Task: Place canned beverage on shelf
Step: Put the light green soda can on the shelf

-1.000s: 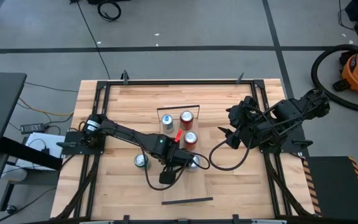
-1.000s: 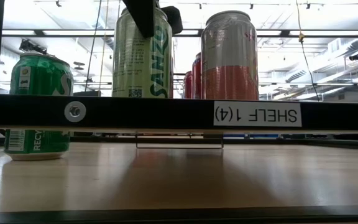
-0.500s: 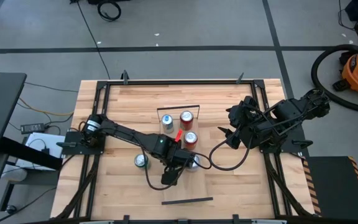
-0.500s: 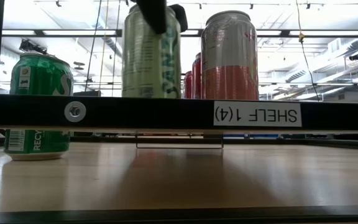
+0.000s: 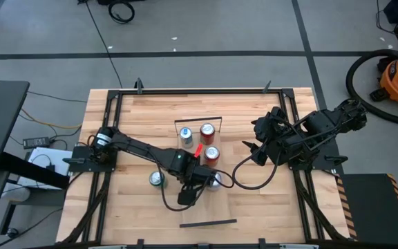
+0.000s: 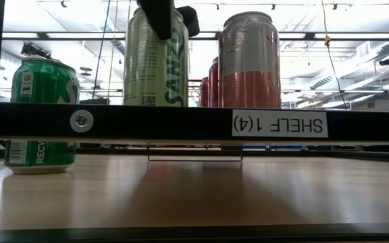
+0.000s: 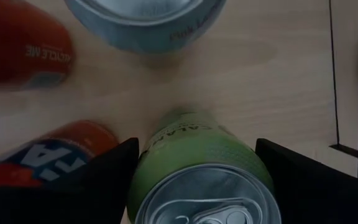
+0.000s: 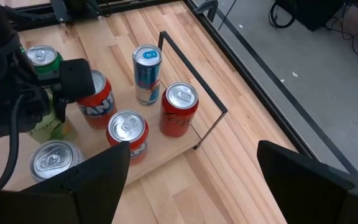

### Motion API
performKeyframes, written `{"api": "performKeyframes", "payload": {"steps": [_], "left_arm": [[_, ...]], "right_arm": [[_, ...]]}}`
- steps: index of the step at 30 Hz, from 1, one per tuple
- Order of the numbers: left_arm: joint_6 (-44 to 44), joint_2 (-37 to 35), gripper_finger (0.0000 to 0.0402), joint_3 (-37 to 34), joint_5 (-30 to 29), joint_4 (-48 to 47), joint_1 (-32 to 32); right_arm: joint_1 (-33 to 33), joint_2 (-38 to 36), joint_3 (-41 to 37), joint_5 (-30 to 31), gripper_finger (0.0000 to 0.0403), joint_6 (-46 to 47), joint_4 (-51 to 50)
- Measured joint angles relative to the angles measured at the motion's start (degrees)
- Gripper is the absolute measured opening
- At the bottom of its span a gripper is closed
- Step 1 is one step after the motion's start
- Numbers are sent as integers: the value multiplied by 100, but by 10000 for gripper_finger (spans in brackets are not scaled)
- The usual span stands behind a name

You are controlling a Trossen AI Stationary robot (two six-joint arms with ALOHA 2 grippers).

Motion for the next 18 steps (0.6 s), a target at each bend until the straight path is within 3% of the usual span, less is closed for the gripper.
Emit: {"api": "performKeyframes", "payload": {"steps": [9,18], "left_arm": [[11,0,323,0,19,-9,64],[-33,0,356,0,-4,-11,62]], "right_arm": [[0,0,0,1,362,-37,0],[0,0,0,0,362,-44,0]]}}
